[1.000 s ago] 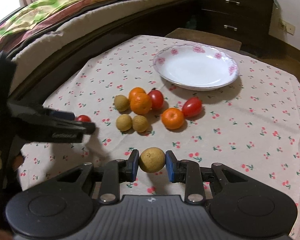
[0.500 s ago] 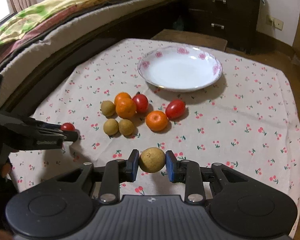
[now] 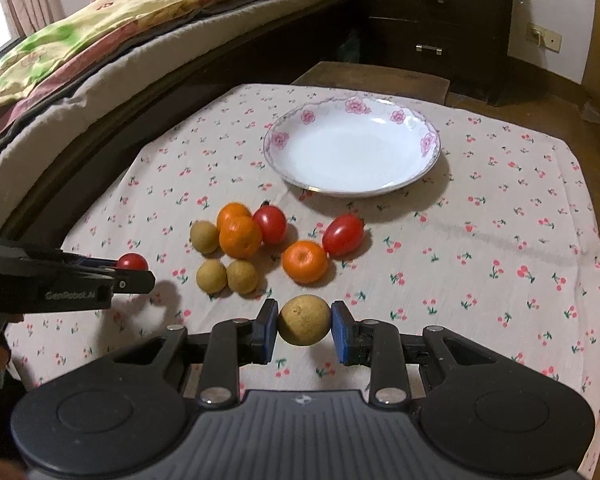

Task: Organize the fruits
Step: 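Carry the tomato in the left tool and brown fruit in the right tool over the white plate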

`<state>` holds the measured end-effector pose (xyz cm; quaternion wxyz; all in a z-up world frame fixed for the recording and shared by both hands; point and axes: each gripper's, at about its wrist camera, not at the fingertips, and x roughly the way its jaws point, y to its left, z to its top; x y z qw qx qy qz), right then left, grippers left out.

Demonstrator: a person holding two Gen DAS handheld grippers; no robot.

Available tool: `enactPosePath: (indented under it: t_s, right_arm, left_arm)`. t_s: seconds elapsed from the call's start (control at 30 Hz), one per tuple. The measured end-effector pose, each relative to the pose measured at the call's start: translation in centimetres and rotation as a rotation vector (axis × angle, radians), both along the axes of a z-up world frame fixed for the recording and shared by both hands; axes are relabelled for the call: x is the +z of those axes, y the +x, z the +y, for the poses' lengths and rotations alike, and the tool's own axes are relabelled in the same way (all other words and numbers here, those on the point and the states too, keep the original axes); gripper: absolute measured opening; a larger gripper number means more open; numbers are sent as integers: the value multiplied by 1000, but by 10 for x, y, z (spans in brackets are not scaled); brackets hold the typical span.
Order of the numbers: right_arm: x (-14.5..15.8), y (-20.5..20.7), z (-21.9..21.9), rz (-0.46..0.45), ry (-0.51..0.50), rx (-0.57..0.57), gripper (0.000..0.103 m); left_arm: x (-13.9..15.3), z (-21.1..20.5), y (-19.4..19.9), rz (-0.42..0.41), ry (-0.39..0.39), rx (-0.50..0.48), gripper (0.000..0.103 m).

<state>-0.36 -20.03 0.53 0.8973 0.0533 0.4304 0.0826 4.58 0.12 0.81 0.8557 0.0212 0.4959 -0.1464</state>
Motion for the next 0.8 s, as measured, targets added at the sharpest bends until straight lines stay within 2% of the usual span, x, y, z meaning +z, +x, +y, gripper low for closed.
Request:
enactPosePath:
  t_s: [0.23,0.5,0.67,0.8]
  right_arm:
    - [11,18,-10,-28,16,-28,30]
    - [25,60,-29,-58,19,-68,30]
    - [29,89,-31,-71,-4,-53,30]
    - [19,114,-37,-54,-11,-56,30]
  left_arm:
    - [13,-16,16,-16,-57,-20,35]
    - [28,-51,54,-51,-104,-50,35]
    - [31,-73,79,-74,-101,-70,35]
    - [22,-89,102,-61,-89,-75,35]
